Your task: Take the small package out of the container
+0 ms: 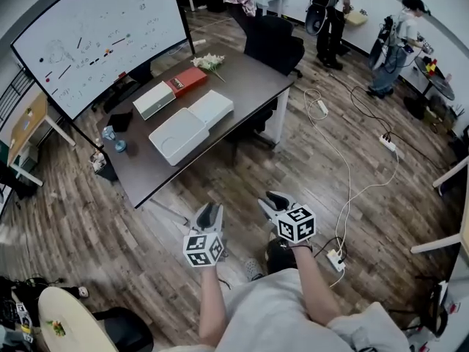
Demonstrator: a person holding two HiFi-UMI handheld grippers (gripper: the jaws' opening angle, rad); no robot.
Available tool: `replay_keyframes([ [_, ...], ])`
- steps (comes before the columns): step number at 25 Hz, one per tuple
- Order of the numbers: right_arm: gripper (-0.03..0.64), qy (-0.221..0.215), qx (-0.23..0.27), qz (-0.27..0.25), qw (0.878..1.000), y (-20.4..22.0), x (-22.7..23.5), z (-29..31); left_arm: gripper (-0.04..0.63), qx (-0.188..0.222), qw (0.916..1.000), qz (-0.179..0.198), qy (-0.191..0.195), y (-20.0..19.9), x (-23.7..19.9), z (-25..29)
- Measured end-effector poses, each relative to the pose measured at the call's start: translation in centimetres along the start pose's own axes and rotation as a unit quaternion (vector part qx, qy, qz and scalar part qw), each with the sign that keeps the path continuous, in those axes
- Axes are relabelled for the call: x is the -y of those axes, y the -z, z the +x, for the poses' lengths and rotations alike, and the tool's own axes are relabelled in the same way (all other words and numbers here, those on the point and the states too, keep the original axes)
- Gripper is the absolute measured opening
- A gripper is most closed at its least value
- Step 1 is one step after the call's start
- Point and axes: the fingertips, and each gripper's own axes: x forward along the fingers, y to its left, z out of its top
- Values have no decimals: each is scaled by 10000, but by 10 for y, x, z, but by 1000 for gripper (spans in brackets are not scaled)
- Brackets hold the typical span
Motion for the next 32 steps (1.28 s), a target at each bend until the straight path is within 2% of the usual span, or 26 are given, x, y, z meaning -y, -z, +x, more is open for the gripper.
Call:
replay_keyframes([
  [4,222,-139,9,132,9998,-4,10,5,160,-126,9999,117,-3,2,0,15],
  [6,283,-204,77,198,9996,-9,14,10,178,-163,9997,173,-27,0,-2,22],
  [11,399,-402,189,151,9989,-24,21,31,205,-172,9997,171,-61,-4,-11,43],
  [15,439,-557,144,139,9982,-37,30,52,216,-174,9997,116,-108,-11,-19,67],
  [23,445,-592,74,124,9981,-67,68,86,222,-217,9997,-68,-105,-25,-32,122],
  [27,445,-598,191,193,9978,-82,93,106,234,-340,9994,-61,-51,-28,-40,162],
  [32,442,-488,104,209,9985,-99,137,132,237,-435,9990,16,40,-43,-45,215],
])
